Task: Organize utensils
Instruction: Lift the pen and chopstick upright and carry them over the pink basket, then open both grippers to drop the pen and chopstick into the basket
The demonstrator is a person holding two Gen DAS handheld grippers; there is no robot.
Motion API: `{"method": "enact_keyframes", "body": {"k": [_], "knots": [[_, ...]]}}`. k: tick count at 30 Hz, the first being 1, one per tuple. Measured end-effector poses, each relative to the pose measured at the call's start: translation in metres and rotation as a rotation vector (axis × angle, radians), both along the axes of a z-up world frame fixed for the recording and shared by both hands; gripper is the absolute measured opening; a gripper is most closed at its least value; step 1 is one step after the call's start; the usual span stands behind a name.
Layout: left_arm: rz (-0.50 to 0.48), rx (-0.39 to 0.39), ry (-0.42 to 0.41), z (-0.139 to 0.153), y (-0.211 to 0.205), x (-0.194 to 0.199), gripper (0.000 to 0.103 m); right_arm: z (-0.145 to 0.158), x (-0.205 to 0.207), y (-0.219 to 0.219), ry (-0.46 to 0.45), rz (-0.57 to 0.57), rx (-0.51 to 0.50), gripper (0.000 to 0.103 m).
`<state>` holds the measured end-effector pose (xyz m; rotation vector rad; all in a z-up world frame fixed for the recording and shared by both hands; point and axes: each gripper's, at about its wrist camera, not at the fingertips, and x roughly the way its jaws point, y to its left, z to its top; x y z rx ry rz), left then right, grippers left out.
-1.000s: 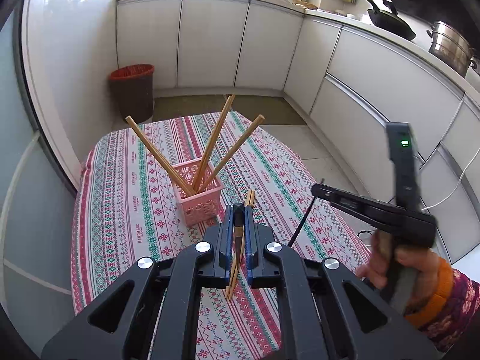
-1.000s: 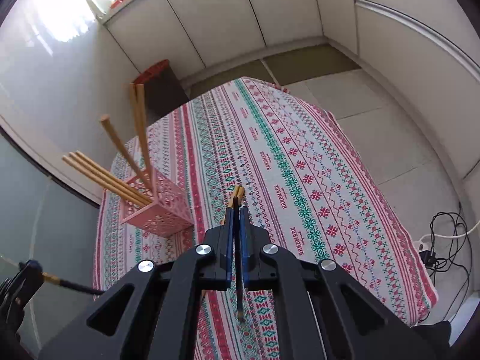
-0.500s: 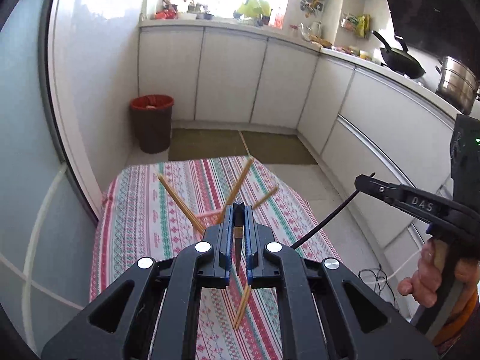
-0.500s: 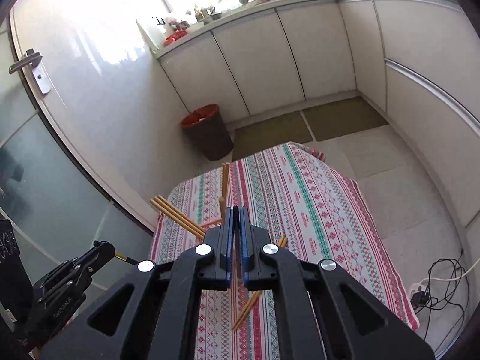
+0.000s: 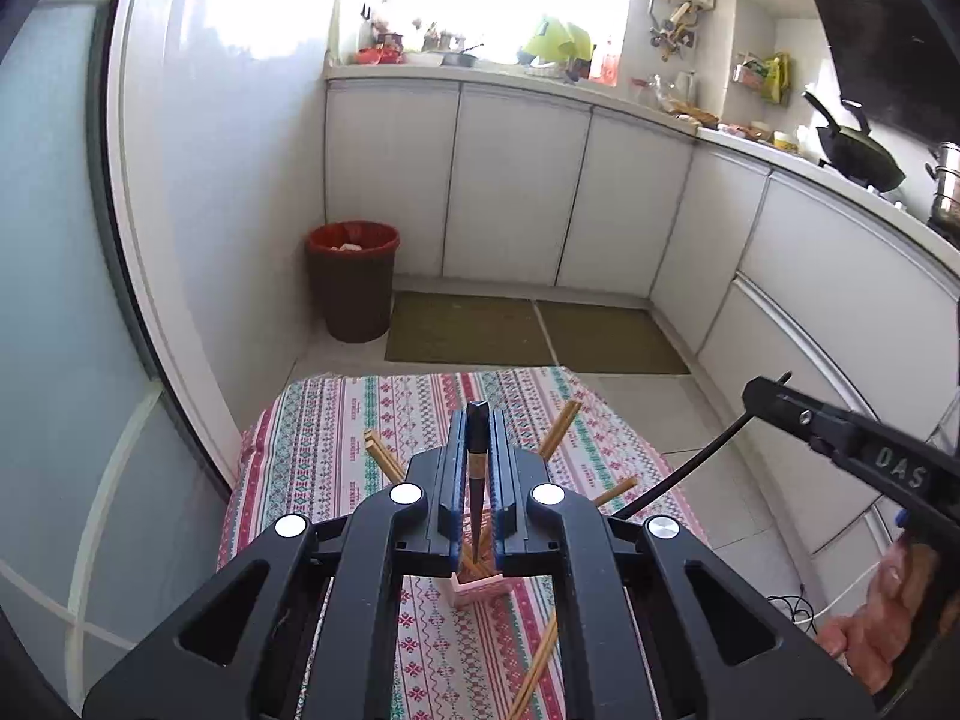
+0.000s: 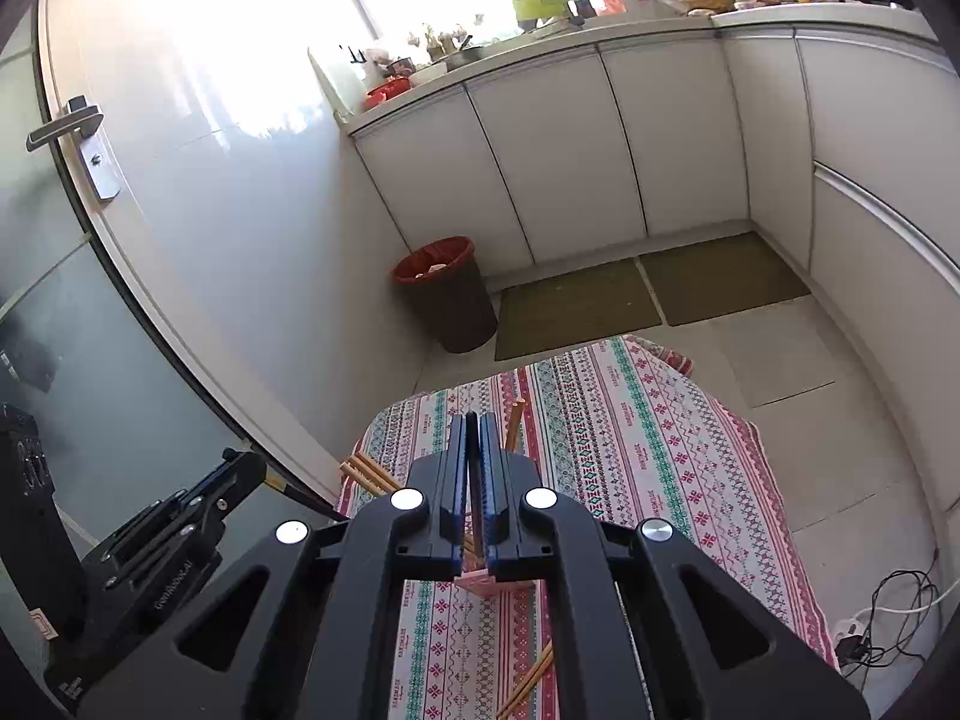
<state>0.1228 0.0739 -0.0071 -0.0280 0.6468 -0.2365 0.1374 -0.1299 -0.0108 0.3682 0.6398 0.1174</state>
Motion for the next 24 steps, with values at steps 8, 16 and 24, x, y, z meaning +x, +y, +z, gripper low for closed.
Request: {"method": "enact_keyframes", "body": {"k": [8,16,24], "knots": [[0.026,-0.005,0.109,-0.049,0.006,0.024,0.008,-0.030,0.025,0.012,0.032,-0.002,-0.011,0.004],[0.058,-0.067,0.042,-0.023,0.025,0.015,0.019,-0.040,0.035,0.022,0.030,-0.011,-0.059,0.004],[0.061,-0.049,0.052,-0.025,0.024,0.015,0.020,-0.058,0.055,0.028,0.062,-0.012,-0.056,0.008]]}}
